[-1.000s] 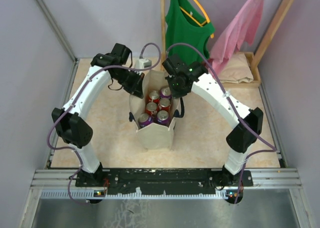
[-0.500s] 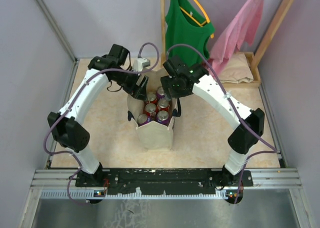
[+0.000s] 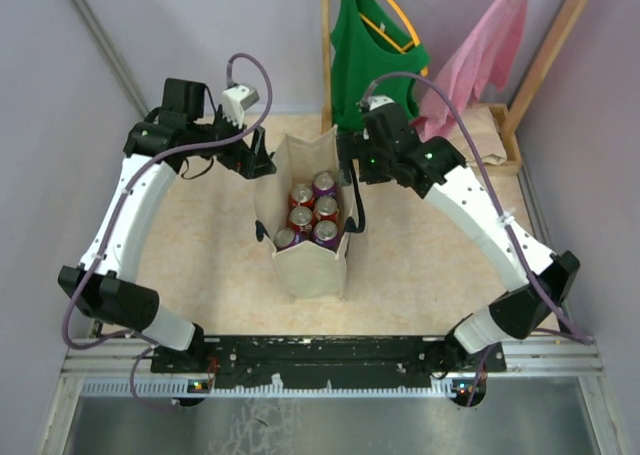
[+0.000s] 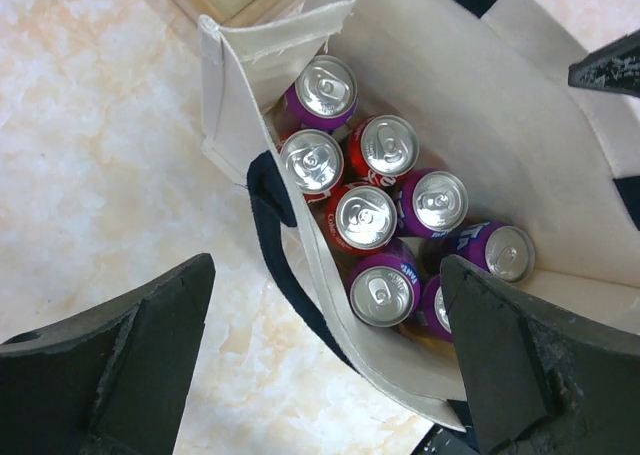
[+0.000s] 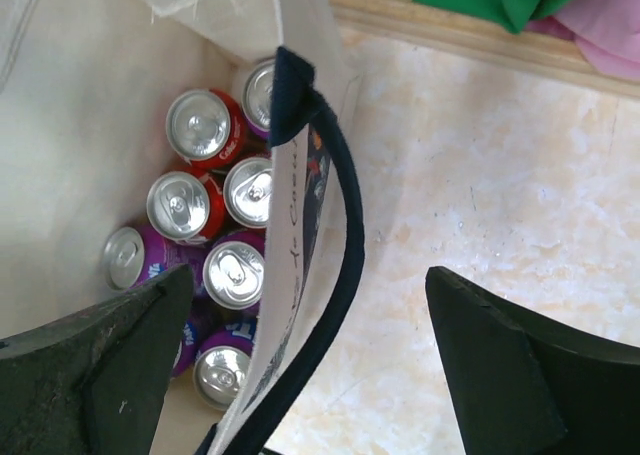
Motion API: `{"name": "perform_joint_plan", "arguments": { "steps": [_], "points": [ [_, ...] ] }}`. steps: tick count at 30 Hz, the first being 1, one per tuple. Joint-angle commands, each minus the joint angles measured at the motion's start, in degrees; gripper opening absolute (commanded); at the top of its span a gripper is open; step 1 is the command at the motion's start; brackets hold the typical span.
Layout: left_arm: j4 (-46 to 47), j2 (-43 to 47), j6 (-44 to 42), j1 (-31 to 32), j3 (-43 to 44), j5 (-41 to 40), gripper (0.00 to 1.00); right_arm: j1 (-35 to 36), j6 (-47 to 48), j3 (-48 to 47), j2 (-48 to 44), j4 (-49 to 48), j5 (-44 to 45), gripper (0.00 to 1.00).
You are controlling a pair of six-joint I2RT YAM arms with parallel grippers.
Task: Place the beverage into the canvas bag
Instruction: Reset both arms
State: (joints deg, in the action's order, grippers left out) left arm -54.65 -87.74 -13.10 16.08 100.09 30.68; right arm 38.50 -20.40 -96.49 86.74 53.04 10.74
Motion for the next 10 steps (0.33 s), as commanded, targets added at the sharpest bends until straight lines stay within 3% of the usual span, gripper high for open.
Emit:
{"name": "perform_joint_plan", "arguments": {
  "steps": [1, 10],
  "points": [
    [3.1, 1.6, 0.7, -0.2, -1.5, 4.1, 1.0, -2.4, -1.8, 2.6, -4.9, -6.6, -1.6, 0.99],
    [4.9, 3.1, 0.6, -0.2, -3.3, 3.3, 1.0, -3.2, -1.8, 5.2, -6.9, -8.0, -3.9, 0.99]
  ]
}}
